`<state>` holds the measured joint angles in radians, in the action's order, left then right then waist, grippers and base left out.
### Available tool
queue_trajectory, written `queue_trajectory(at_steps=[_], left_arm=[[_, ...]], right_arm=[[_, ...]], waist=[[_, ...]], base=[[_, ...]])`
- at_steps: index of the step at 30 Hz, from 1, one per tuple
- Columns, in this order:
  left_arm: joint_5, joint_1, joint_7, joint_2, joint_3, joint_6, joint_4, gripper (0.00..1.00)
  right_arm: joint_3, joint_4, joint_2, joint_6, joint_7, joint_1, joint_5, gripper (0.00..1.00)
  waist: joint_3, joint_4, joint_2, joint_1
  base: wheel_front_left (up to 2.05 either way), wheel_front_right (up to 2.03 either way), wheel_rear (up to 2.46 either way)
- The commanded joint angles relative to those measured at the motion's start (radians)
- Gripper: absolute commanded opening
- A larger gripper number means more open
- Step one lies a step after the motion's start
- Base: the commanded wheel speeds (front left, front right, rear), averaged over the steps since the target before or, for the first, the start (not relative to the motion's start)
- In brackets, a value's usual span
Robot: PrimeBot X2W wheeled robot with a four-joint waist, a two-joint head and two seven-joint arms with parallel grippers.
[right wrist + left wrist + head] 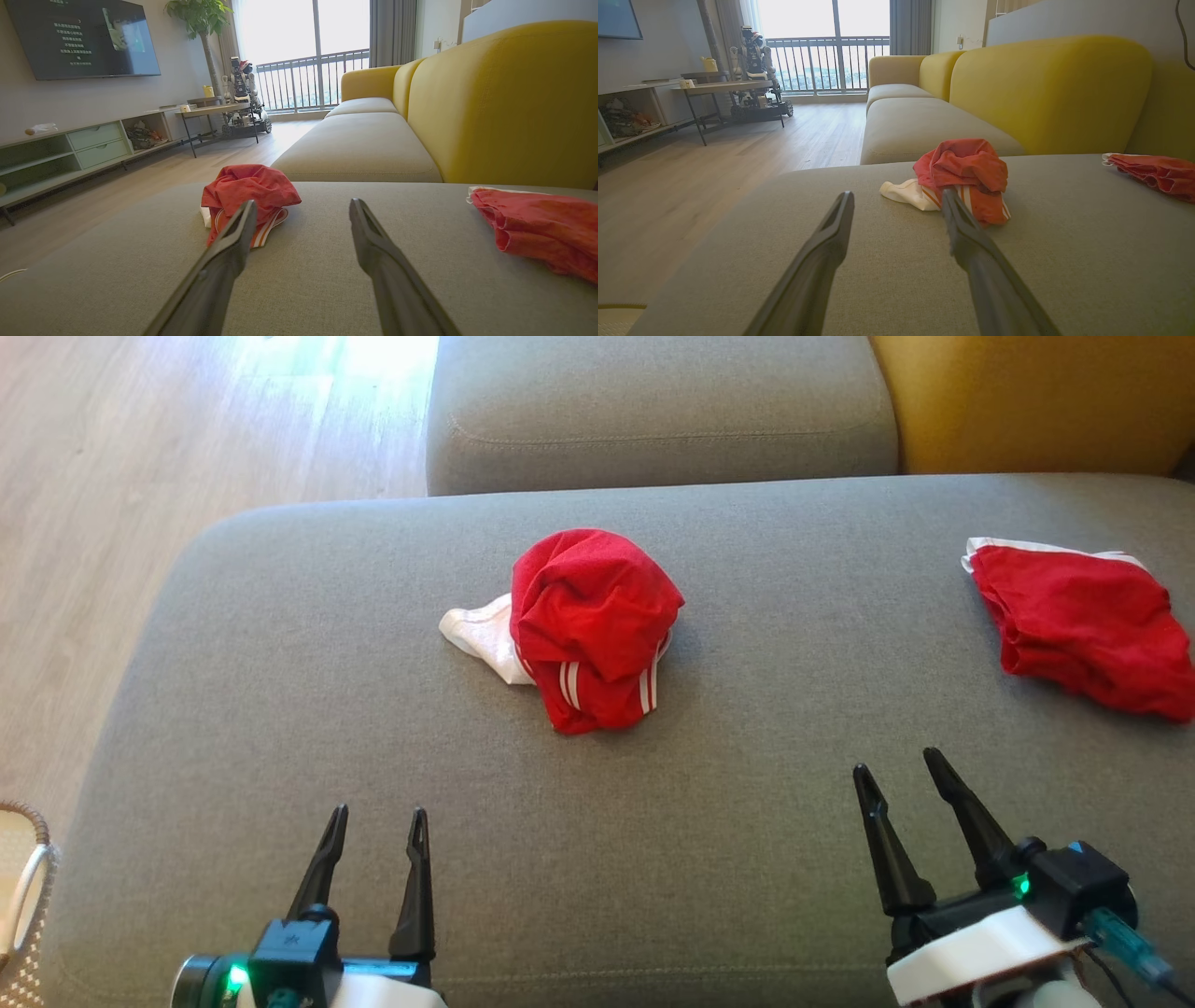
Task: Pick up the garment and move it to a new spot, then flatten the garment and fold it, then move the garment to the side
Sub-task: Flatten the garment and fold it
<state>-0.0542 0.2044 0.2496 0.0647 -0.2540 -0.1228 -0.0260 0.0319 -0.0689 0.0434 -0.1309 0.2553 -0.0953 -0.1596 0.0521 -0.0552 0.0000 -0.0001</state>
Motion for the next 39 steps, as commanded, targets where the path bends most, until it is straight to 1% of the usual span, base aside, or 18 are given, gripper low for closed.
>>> queue_trajectory(at_steps=[1, 9, 13, 16, 19, 20, 21, 23, 26, 29, 30, 32, 33, 35, 39], left_arm=[[0.008, -0.044, 0.012, -0.008, 0.027, 0.003, -0.028, 1.0], [0.01, -0.045, 0.012, -0.011, 0.023, 0.006, -0.015, 1.0], [0.003, -0.056, 0.012, -0.012, 0.008, 0.025, 0.027, 1.0], [0.001, -0.096, 0.012, -0.012, -0.026, 0.059, 0.075, 1.0], [0.033, -0.17, 0.012, -0.012, -0.088, 0.113, 0.147, 1.0], [0.046, -0.2, 0.012, -0.012, -0.107, 0.128, 0.172, 1.0], [0.068, -0.266, 0.012, -0.012, -0.137, 0.152, 0.225, 1.0], [0.075, -0.342, 0.012, -0.012, -0.156, 0.167, 0.266, 1.0], [0.071, -0.457, 0.012, -0.013, -0.196, 0.195, 0.331, 1.0], [0.057, -0.566, 0.012, -0.014, -0.244, 0.215, 0.43, 1.0], [0.057, -0.566, 0.012, -0.014, -0.244, 0.215, 0.43, 1.0], [0.052, -0.637, 0.012, -0.014, -0.273, 0.219, 0.512, 1.0], [0.048, -0.669, 0.012, -0.014, -0.28, 0.213, 0.55, 1.0], [0.038, -0.725, 0.011, -0.014, -0.286, 0.192, 0.628, 1.0], [0.028, -0.811, 0.001, -0.014, -0.292, 0.133, 0.756, 1.0]], right_arm=[[0.023, 0.029, 0.007, 0.0, 0.006, 0.034, -0.006, 1.0], [0.02, 0.031, 0.007, 0.0, 0.006, 0.036, -0.001, 1.0], [0.019, 0.031, 0.007, 0.0, 0.006, 0.04, -0.001, 1.0], [0.021, 0.028, 0.007, 0.0, 0.006, 0.05, -0.013, 1.0], [0.031, 0.03, 0.007, 0.0, 0.006, 0.065, -0.019, 1.0], [0.041, 0.032, 0.007, 0.0, 0.006, 0.073, -0.021, 1.0], [0.066, 0.036, 0.007, 0.0, 0.006, 0.095, -0.02, 1.0], [0.081, 0.046, 0.007, 0.0, 0.006, 0.123, -0.021, 1.0], [0.075, 0.064, 0.007, 0.0, 0.006, 0.155, -0.025, 1.0], [0.073, 0.071, 0.007, 0.0, 0.006, 0.175, -0.023, 1.0], [0.073, 0.071, 0.007, 0.0, 0.006, 0.175, -0.023, 1.0], [0.074, 0.073, 0.007, 0.0, 0.006, 0.188, -0.022, 1.0], [0.075, 0.075, 0.007, 0.0, 0.006, 0.195, -0.024, 1.0], [0.073, 0.08, 0.007, 0.0, 0.006, 0.208, -0.029, 1.0], [0.068, 0.086, 0.007, 0.0, 0.006, 0.223, -0.038, 1.0]], waist=[[0.0, 0.003, 0.0, 0.0001], [-0.005, 0.013, 0.0, 0.0001], [-0.012, 0.02, 0.0, 0.0001], [-0.027, 0.034, 0.0, 0.0001], [-0.052, 0.058, 0.0, 0.0001], [-0.064, 0.072, 0.0, 0.0001], [-0.099, 0.104, 0.0, 0.0001], [-0.142, 0.132, 0.0, 0.0001], [-0.201, 0.159, 0.0, 0.0001], [-0.256, 0.18, 0.0, 0.0001], [-0.256, 0.18, 0.0, 0.0001], [-0.283, 0.195, 0.0, 0.0001], [-0.295, 0.204, 0.0, 0.0001], [-0.315, 0.221, 0.0, 0.0001], [-0.335, 0.243, 0.0, 0.0001]], base=[[0.0, 0.0, 0.0], [0.0, 0.0, 0.0], [0.0, 0.0, 0.0], [0.0, 0.0, 0.0], [0.0, 0.0, 0.0], [0.0, 0.0, 0.0], [0.0, 0.0, 0.0], [0.0, 0.0, 0.0], [0.0, 0.0, 0.0], [0.0, 0.0, 0.0], [0.0, 0.0, 0.0], [0.0, 0.0, 0.0], [0.0, 0.0, 0.0], [0.0, 0.0, 0.0], [0.0, 0.0, 0.0]])
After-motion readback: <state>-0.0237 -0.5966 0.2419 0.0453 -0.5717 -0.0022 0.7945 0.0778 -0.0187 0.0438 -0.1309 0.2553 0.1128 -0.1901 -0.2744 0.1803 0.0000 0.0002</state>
